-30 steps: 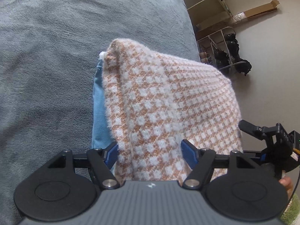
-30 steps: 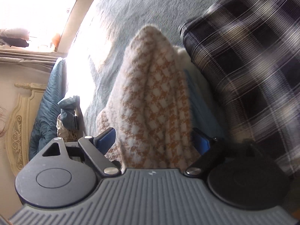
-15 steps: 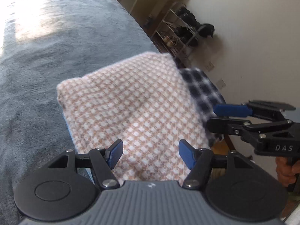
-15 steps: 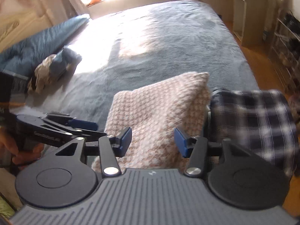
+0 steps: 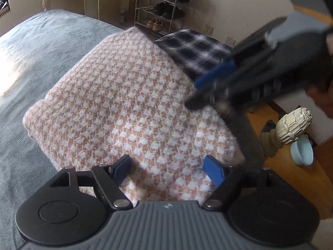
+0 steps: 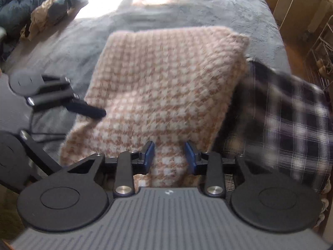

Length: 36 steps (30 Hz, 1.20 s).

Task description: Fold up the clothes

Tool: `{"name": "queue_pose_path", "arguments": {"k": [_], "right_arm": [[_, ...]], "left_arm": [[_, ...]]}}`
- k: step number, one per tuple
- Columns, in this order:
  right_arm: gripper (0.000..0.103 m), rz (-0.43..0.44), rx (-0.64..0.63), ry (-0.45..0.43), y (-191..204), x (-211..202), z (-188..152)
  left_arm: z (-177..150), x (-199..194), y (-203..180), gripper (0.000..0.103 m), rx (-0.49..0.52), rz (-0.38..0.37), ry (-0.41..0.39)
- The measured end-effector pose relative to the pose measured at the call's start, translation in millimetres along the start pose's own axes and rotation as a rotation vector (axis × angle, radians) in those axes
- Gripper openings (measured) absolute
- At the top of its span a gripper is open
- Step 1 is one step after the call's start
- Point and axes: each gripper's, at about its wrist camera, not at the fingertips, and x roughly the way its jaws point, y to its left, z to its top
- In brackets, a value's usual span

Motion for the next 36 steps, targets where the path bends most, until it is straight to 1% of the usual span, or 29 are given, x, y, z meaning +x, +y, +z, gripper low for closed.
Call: {"name": "queue_pose_path", "arguments": {"k": [2,3,6,7,9,10,11,12,14,15,16,19,20,22,24,25,27,29,31,32,34,35,36], "right_arm": [[0.032,0.009,0.067,-0.097,-11,-22,26],[0.032,-0.007,0.078,-0.144,-15,-25,42],[0.032,-0.076,0.081,-0.247,-24,-12,87],[0.032,-0.099,0.072,-0.239,-27,1,97],[0.028,-0.153,0.050,-0.170,-33,42,113],[0.024,-0.179,0.041,-0.127,-38,62,115],[0.017,-0.204,0.033,-0.071,-45,82,108],[0.017,-0.218,0.042,-0.043,-52,95,100],[0.017,-0.204,0.121,-0.063,-66,95,86],[0.017,-0.172,0.189,-0.077,-75,91,83],[0.017,-0.146,0.246,-0.088,-83,89,82],[0.016,-0.106,0.355,-0.107,-96,99,82],[0.016,-0.113,0.348,-0.105,-94,104,84],[0.016,-0.143,0.274,-0.078,-85,108,94],[0.017,-0.167,0.173,-0.034,-74,101,104],[0.017,-0.167,0.147,-0.033,-69,92,108],[0.020,-0.155,0.104,-0.083,-53,67,117],[0.021,-0.082,0.039,-0.135,-31,54,126],[0.021,0.045,-0.032,-0.127,-5,67,135],[0.020,0.090,-0.076,-0.112,8,77,139],[0.020,0.118,-0.185,-0.039,34,111,140],[0.019,0.100,-0.227,0.009,42,133,138],[0.018,0.078,-0.249,0.034,45,149,133]], "left_arm": [[-4,-2,3,0.078,-0.001,-0.007,-0.006],[-6,-2,3,0.078,0.005,-0.005,-0.008],[-10,-4,1,0.078,0.020,0.000,-0.011],[-11,-3,3,0.078,0.026,-0.002,-0.012],[-15,0,8,0.078,0.055,-0.009,-0.015],[-15,-1,8,0.078,0.060,-0.012,-0.019],[-15,-2,7,0.078,0.073,-0.017,-0.024],[-15,-4,4,0.078,0.097,-0.024,-0.030],[-14,-6,-1,0.078,0.134,-0.035,-0.031],[-15,-7,-1,0.078,0.135,-0.040,-0.031],[-16,-8,0,0.078,0.126,-0.047,-0.036],[-18,-13,7,0.078,0.097,-0.069,-0.051],[-16,-14,8,0.078,0.089,-0.078,-0.046],[-14,-17,8,0.079,0.078,-0.094,-0.034],[-18,-20,0,0.080,0.094,-0.094,-0.021],[-22,-22,-3,0.080,0.099,-0.091,-0.021],[-28,-27,-7,0.080,0.090,-0.087,-0.025],[-32,-33,-10,0.080,0.072,-0.088,-0.029],[-34,-35,-15,0.080,0.078,-0.086,-0.031],[-34,-36,-18,0.080,0.080,-0.085,-0.031],[-36,-40,-24,0.080,0.083,-0.082,-0.033],[-37,-41,-27,0.080,0.083,-0.075,-0.035],[-39,-43,-30,0.080,0.075,-0.065,-0.036]]}}
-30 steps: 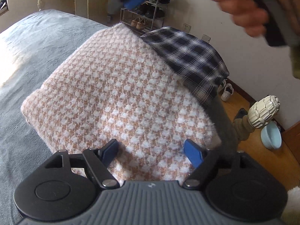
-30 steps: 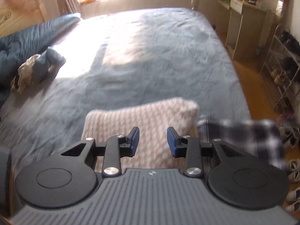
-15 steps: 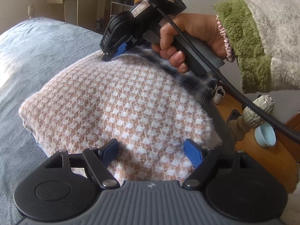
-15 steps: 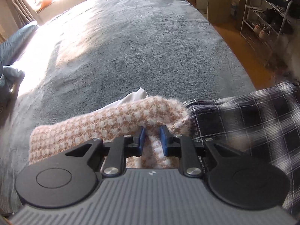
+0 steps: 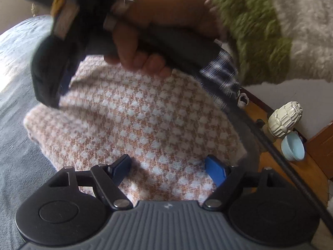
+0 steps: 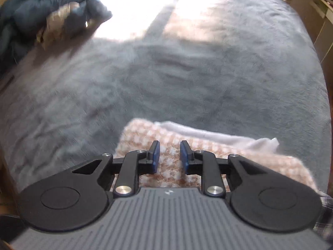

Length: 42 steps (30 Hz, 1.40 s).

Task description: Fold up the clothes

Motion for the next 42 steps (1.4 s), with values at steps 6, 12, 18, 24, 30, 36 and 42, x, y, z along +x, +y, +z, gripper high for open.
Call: {"name": "queue_pose_path", "arguments": {"k": [6,12,18,24,30,36,42], "right_arm": [[0.019,0.039,0.064,0.021,5,-1,9],[0.022,0.124,0.012,0.018,28,22,16],[0.025,0.066,0.251,-0.084,-7,-46,1],[0.024,-0.166,0.408,-0.034,-40,-107,-82],[0.025,-0.213,0.337,0.017,-40,-70,-117],[0.025,-0.079,0.232,-0.100,-20,-155,-131],[0.027,0.028,0.041,0.033,12,-109,-183]], "left_arm": [[-6,-15,-21,0.080,-0.002,-0.008,-0.005],[-9,-26,-45,0.081,-0.019,0.001,-0.004],[-10,-43,-73,0.082,0.025,-0.026,0.001],[-12,-55,-106,0.082,0.039,-0.044,0.000],[-3,-60,-148,0.083,0.081,0.000,0.030],[-7,-66,-169,0.084,0.053,0.097,0.058],[-6,-75,-172,0.081,0.001,0.216,0.114]]}}
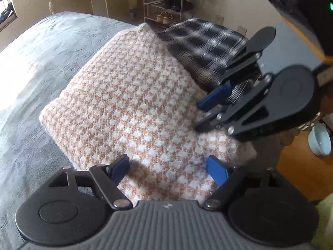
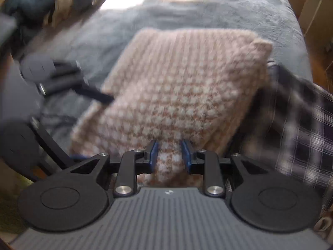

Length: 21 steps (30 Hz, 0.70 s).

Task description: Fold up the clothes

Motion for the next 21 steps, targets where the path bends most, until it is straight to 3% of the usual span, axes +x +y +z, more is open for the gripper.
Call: {"name": "queue_pose_path", "arguments": {"k": [3,9,12,15,17,21], "right_arm": [[0.027,0.025,0.003,-0.004,-7,-1,-2],[0.027,0.066,-0.121,-0.034,-1,-36,-5],[0.027,0.027,-0.194,0.047,1,-6,-13],[0.024,0.045,-0.170,0.122,-13,1,-9],[0.025,0.062,-0.154,0.075,-23,-22,2],[0.025,0.033,-0.126,-0.097,-40,-55,46]], "left_arm": [[7,-1,-4,0.082,-0.040,0.042,-0.004],[1,-34,-6,0.079,-0.282,0.051,-0.005],[-2,-23,6,0.079,-0.365,0.074,0.017],[-6,-27,12,0.079,-0.420,0.105,0.011],[-7,-36,7,0.079,-0.454,0.112,0.012],[9,-7,16,0.080,-0.488,0.136,0.012]]}}
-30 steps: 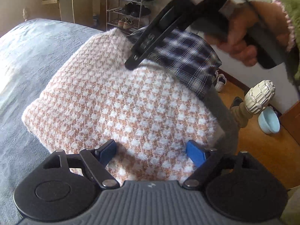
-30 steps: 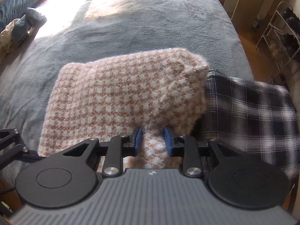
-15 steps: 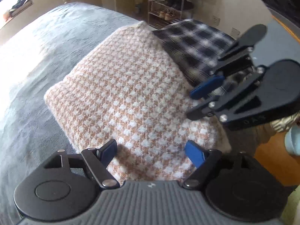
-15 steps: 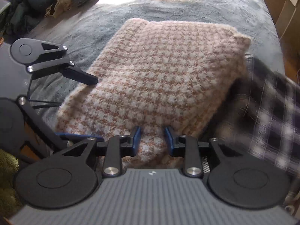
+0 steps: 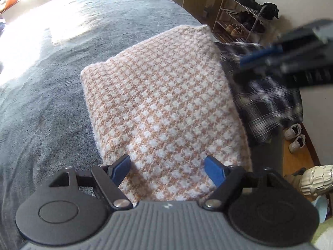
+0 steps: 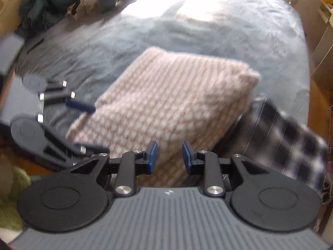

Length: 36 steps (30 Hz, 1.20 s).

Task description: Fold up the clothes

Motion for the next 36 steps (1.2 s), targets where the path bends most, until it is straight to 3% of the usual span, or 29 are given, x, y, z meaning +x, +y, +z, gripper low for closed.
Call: {"name": "queue_pose_path", "arguments": {"k": [3,6,8,11,15,17,22,28,36], "right_arm": [[0.025,-0.076,0.013,-0.057,-15,22,27],[0.025,-0.111,0.060,0.049,-39,76,30],[0.025,-0.091,0.121,0.094,-54,87,16],[0.025,-0.075,0.159,0.118,-62,70,27],[0.025,-0.083,0.191,0.031,-58,48,50],[0.026,-0.117,0.202,0.013,-55,60,55],[0.028,-0.209,0.195,0.082,-52,103,52],[0.028,-0.130,0.274,0.042,-41,52,57],[0.028,-0.108,0.389,0.165,-1,48,21]], "left_arm": [[11,21,5,0.081,-0.036,0.017,0.004],[23,39,14,0.080,-0.066,0.013,0.011],[31,43,17,0.079,-0.087,0.002,0.020],[44,55,21,0.079,-0.124,0.018,0.061],[53,59,31,0.079,-0.203,0.022,0.124],[58,62,35,0.078,-0.241,0.012,0.148],[70,75,42,0.079,-0.265,0.012,0.192],[71,79,58,0.079,-0.287,-0.015,0.235],[72,66,65,0.078,-0.206,-0.026,0.288]]}}
